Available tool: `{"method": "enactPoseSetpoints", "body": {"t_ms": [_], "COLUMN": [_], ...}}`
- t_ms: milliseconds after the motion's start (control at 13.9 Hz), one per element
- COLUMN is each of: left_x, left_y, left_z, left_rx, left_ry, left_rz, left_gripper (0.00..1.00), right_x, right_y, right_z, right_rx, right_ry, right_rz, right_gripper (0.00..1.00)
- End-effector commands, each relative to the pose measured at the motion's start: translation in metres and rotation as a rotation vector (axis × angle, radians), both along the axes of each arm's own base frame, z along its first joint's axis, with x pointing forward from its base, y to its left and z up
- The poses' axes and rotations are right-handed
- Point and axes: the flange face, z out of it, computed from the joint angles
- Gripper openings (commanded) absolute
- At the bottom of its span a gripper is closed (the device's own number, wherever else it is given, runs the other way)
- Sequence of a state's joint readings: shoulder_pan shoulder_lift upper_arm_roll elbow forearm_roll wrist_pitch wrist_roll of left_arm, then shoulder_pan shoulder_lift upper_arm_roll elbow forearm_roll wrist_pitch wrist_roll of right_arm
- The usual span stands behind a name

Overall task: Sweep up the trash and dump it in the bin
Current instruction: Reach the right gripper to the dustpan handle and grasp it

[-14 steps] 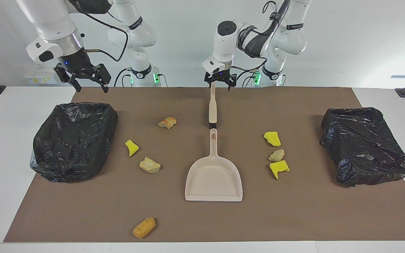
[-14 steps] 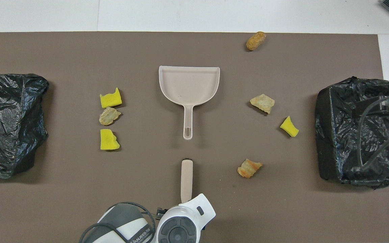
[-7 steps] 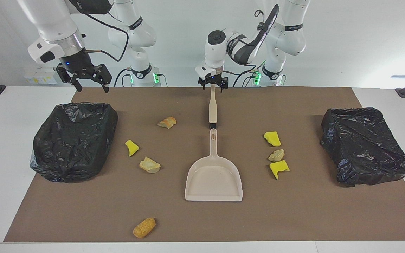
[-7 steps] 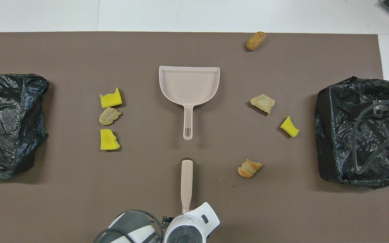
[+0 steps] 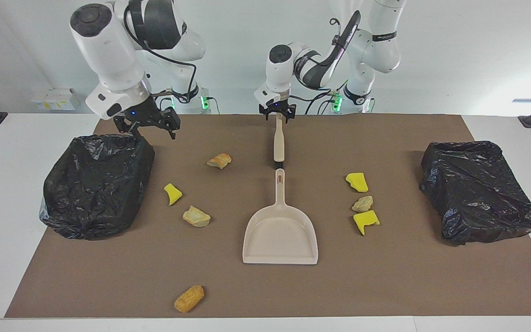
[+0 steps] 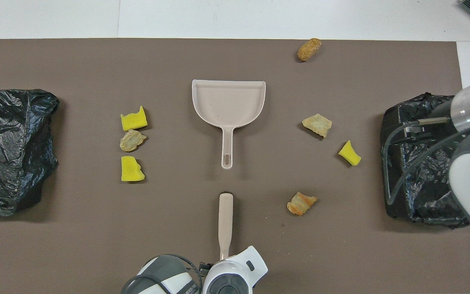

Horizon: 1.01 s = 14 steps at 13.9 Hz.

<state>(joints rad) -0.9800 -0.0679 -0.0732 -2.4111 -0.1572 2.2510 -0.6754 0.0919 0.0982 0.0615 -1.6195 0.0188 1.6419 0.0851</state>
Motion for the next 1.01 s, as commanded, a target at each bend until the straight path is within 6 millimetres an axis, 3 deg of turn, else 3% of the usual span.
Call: {"method": "enactPoseSetpoints", "body": {"t_ms": [0, 72, 503, 791, 935], "left_x": [-0.001, 0.001, 0.010, 0.027, 0.038], "left_y": [0.000, 0.000, 0.007, 0.047, 0.074], "left_z": [0.010, 0.012, 0.035, 0.072, 0.094], "left_rx": [0.016, 0.015, 0.033, 0.063, 0.060], "left_ry": [0.032, 0.032, 0.053, 0.107, 0.125], "left_rz": [0.007, 0.008, 0.009, -0.012, -0.017], "left_gripper": [0.31, 0.00, 0.00, 0.00, 0.00], "right_x": [0.014, 0.020, 0.037, 0.042, 0.033], "right_y": [0.034, 0.049, 0.123, 0.154, 0.182], "right_z": [-0.017, -0.021, -0.061, -0.083, -0.093], "right_rx": [0.012, 0.016, 0.071, 0.121, 0.142], "right_ry": [-0.010, -0.022, -0.049, -0.065, -0.066], "right_rz": [-0.035, -0.042, -0.151, -0.221, -0.220], "right_gripper": [1.00, 1.00, 1.00, 1.00, 1.00]}}
